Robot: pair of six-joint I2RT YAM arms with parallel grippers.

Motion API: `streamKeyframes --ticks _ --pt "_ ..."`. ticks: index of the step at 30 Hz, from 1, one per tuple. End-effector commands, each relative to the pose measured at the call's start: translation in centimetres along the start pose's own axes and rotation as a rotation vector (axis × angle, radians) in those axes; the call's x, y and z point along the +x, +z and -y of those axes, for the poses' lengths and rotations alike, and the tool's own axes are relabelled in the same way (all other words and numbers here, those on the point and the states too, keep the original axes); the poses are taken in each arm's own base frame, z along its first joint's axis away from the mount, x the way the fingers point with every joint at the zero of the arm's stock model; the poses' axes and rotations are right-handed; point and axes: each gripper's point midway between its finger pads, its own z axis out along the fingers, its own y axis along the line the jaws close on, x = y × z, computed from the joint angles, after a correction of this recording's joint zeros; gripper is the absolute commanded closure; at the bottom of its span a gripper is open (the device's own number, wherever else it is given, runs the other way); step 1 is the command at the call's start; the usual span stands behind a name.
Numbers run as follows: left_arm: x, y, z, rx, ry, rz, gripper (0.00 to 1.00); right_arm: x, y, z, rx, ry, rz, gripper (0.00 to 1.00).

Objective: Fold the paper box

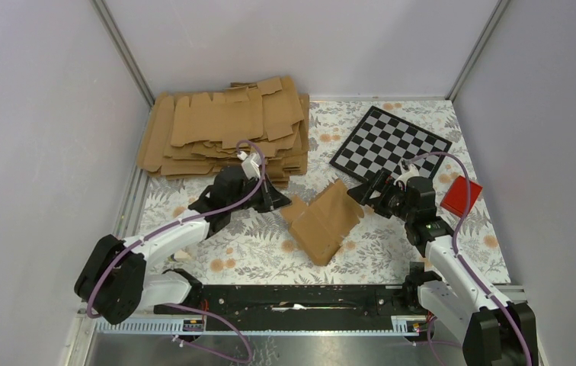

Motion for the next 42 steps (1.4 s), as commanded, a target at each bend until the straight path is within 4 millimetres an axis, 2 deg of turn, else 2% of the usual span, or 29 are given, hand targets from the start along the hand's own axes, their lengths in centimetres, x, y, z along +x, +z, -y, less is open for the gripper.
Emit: streamKeyframes --ticks 1,4,13,17,21,25,34,36,40,42 --pt "-2.1 0.1 3.4 0.122 0.027 0.058 1.0 -1.1 -0.2 -0.2 0.026 -0.022 0.037 0.0" --pt "-3.3 -0.1 2.6 0.063 0.003 0.13 1.0 -1.3 -0.4 0.8 0.104 0.067 0.056 0.01" --pt "-5.1 -1.9 1.7 0.02 -0.074 0.311 1.0 3.0 -0.4 0.7 0.033 0.214 -0.085 0.0" --pt "-6.1 -3.1 2.5 0.067 -0.128 0.398 1.0 4.2 -0.2 -1.6 -0.112 0.252 -0.125 0.0" --pt "-6.8 -3.3 2.8 0.086 -0.199 0.437 1.0 4.9 0.1 -3.4 -0.154 0.218 -0.159 0.01" --pt "-7.3 -3.2 2.8 0.08 -0.212 0.466 1.0 4.6 0.3 -5.0 -0.204 0.223 -0.162 0.0" --pt "-8.0 -3.4 3.7 0.092 -0.209 0.519 1.0 4.7 0.9 -7.2 -0.232 0.236 -0.205 0.01" --pt "-8.1 -3.2 3.8 0.074 -0.195 0.531 1.0 4.7 0.9 -7.7 -0.242 0.23 -0.207 0.04" --pt "-7.9 -3.0 4.4 0.078 -0.167 0.526 1.0 4.6 0.9 -8.0 -0.245 0.229 -0.202 0.22" --pt "-7.9 -2.8 4.6 0.078 -0.158 0.52 1.0 4.4 0.8 -8.0 -0.245 0.226 -0.189 0.27"
